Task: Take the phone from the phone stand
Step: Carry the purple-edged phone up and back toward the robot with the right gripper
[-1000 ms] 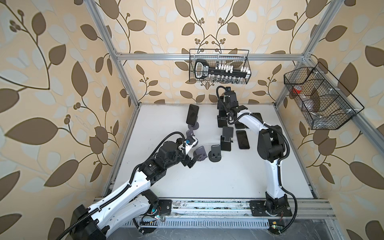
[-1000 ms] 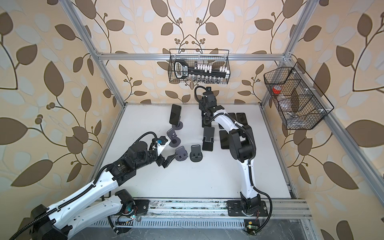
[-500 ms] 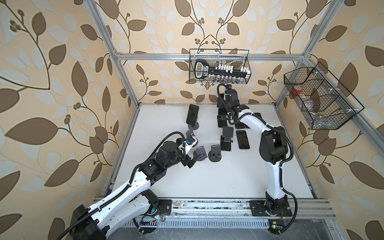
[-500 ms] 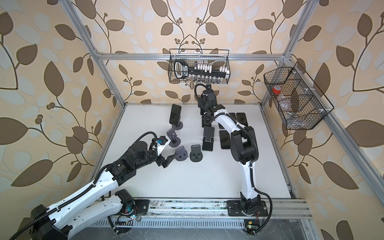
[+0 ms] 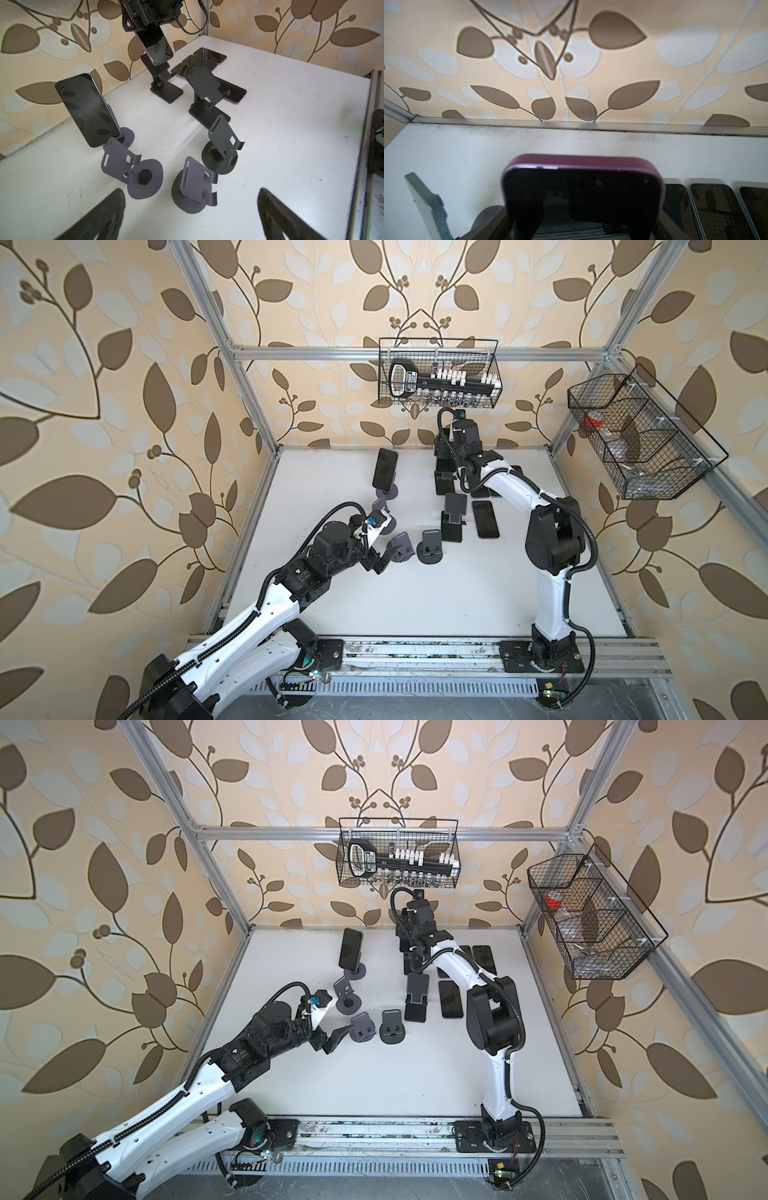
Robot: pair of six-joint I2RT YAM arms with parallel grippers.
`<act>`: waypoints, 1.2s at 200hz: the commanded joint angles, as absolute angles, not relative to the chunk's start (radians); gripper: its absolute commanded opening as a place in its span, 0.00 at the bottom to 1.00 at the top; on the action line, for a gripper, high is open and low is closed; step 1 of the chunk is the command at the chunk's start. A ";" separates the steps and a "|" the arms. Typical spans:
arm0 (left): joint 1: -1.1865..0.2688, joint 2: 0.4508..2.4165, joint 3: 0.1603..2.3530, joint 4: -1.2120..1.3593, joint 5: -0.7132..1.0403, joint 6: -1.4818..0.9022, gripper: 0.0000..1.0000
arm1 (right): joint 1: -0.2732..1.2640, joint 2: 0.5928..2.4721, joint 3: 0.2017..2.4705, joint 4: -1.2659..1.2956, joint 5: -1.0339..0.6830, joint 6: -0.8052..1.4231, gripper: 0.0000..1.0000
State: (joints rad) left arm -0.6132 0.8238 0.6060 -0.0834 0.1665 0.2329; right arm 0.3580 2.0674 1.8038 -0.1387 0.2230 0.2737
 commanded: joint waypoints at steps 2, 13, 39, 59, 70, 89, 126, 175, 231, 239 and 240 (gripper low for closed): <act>-0.598 0.807 0.626 -0.052 0.193 0.221 0.99 | 0.366 1.990 1.777 -0.118 0.199 0.300 0.59; -0.598 0.805 0.627 -0.052 0.192 0.221 0.99 | 0.367 1.979 1.765 -0.117 0.196 0.301 0.59; -0.596 0.801 0.627 -0.052 0.189 0.221 0.99 | 0.373 1.951 1.742 -0.123 0.180 0.305 0.59; -0.592 0.792 0.623 -0.040 0.181 0.205 0.99 | 0.377 1.925 1.722 -0.124 0.168 0.305 0.59; -0.587 0.780 0.612 -0.022 0.177 0.190 0.99 | 0.379 1.909 1.709 -0.124 0.164 0.305 0.59; -0.580 0.761 0.597 0.005 0.175 0.172 0.99 | 0.382 1.885 1.693 -0.129 0.160 0.306 0.59; -0.573 0.746 0.592 0.014 0.171 0.163 0.99 | 0.387 1.830 1.653 -0.135 0.148 0.309 0.58; -0.569 0.731 0.586 0.022 0.155 0.155 0.99 | 0.397 1.772 1.633 -0.165 0.117 0.310 0.57; -0.568 0.710 0.568 0.041 0.129 0.125 0.99 | 0.414 1.694 1.606 -0.215 0.056 0.311 0.57; -0.569 0.710 0.567 0.041 0.132 0.118 0.99 | 0.415 1.678 1.596 -0.224 0.045 0.316 0.57; -0.568 0.710 0.567 0.041 0.133 0.117 0.99 | 0.416 1.677 1.593 -0.225 0.043 0.317 0.57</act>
